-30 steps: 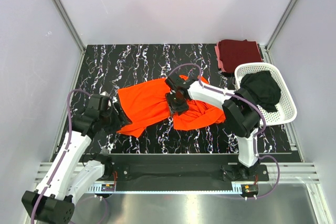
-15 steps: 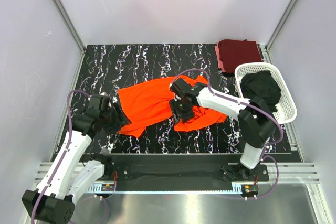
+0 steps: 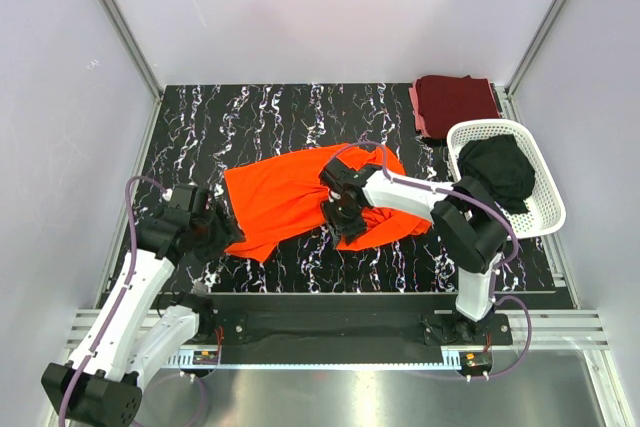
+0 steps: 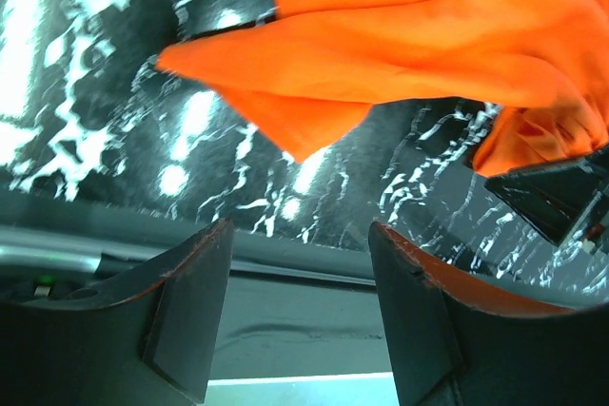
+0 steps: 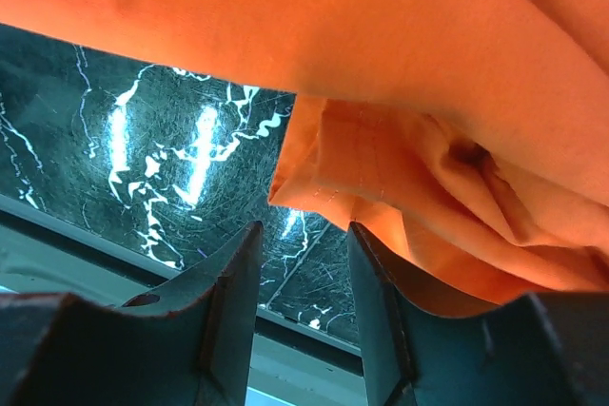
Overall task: Fold and stack the t-shirts
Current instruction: Flatten the tshirt out
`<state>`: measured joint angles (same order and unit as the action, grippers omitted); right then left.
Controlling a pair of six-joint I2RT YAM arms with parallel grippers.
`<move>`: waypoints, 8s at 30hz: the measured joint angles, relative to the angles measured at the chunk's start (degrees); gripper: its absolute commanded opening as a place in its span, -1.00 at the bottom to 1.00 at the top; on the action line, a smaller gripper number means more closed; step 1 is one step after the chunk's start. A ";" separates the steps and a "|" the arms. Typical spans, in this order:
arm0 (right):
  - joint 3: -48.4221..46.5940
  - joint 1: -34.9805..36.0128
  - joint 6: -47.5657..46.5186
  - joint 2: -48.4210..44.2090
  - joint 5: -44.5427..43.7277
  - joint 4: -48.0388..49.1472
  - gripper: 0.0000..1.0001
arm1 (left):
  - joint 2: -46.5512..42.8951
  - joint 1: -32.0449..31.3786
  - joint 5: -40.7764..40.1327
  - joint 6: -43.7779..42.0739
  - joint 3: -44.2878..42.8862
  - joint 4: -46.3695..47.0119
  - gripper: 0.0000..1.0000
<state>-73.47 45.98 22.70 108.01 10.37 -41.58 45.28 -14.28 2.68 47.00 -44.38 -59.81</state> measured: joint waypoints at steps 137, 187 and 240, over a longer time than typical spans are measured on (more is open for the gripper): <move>-62.10 -9.60 -18.51 -18.51 -39.58 -17.92 -1.00 | 27.50 14.27 -8.76 -17.09 -67.32 25.86 -1.00; -51.65 -19.43 -31.39 -37.59 -17.90 19.23 -1.00 | 11.89 25.03 -1.01 -8.98 -56.57 53.86 -1.00; 29.68 -25.35 -0.76 -64.43 7.91 13.55 -1.00 | -12.22 25.40 -30.38 6.99 14.97 25.05 -0.90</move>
<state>-43.79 20.62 21.93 43.57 18.28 -28.03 33.06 11.11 -27.70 54.00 -29.41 -34.76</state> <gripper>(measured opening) 0.012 0.057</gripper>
